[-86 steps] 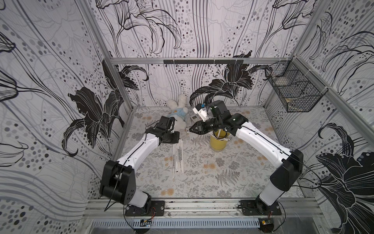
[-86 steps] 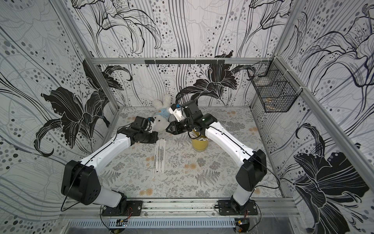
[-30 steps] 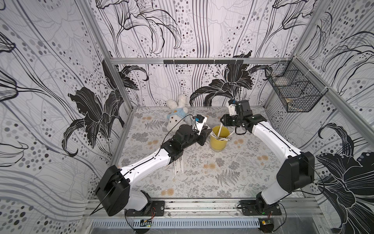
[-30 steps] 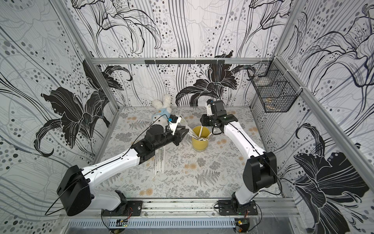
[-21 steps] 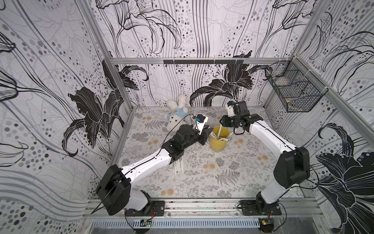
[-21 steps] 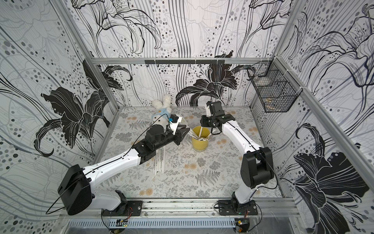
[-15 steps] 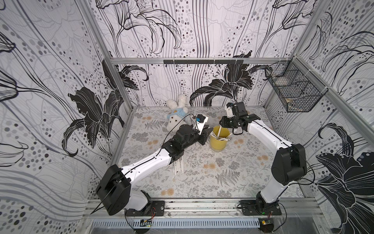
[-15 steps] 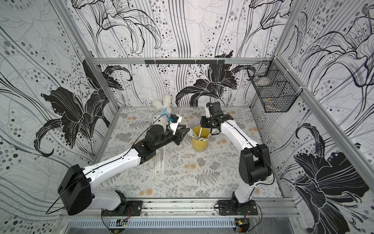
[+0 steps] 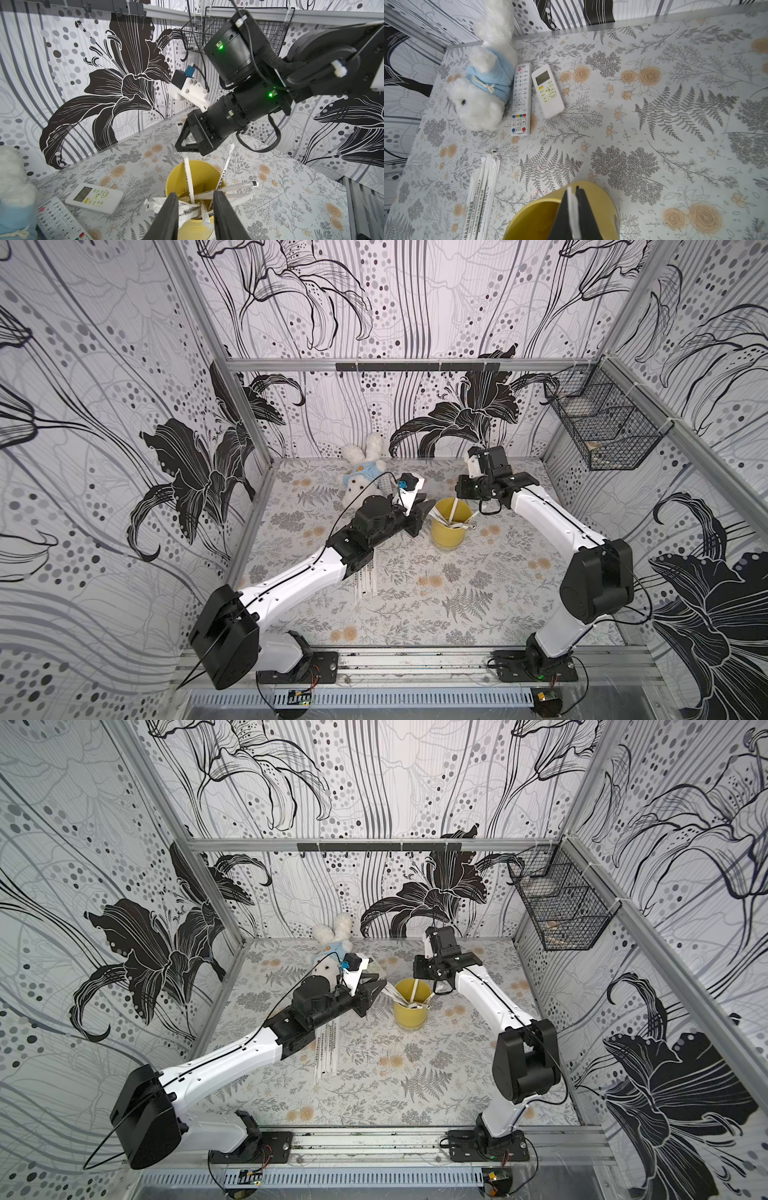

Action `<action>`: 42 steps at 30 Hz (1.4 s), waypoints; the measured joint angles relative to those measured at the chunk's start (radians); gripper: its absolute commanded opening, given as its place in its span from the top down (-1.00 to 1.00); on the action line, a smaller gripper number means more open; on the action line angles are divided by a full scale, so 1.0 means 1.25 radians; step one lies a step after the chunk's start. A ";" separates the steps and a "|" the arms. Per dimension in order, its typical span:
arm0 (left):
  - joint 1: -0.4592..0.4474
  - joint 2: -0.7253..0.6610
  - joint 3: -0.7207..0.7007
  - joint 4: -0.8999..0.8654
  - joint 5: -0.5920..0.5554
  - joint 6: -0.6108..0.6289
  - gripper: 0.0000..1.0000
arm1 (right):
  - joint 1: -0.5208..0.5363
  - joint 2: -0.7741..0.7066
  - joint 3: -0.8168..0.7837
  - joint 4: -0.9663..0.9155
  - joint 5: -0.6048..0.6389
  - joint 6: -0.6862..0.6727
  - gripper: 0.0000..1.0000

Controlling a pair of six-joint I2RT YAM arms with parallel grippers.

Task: Take the straws out of the storage container
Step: Pick up the straw from the container.

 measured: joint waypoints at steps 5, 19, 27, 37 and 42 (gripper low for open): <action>0.000 -0.009 -0.001 -0.002 -0.002 -0.013 0.32 | 0.000 -0.031 0.088 -0.034 0.018 -0.012 0.85; -0.003 -0.077 -0.001 -0.031 -0.004 -0.042 0.32 | 0.051 -0.027 0.432 -0.188 0.087 -0.060 0.89; -0.005 -0.166 0.007 -0.159 -0.030 -0.058 0.41 | 0.163 0.066 0.731 -0.314 0.048 -0.084 0.91; -0.005 -0.384 0.004 -0.431 -0.114 -0.154 0.40 | 0.266 0.211 0.778 -0.392 -0.205 -0.068 0.91; -0.005 -0.465 -0.040 -0.533 -0.166 -0.222 0.39 | 0.306 0.280 0.736 -0.387 -0.308 -0.049 0.91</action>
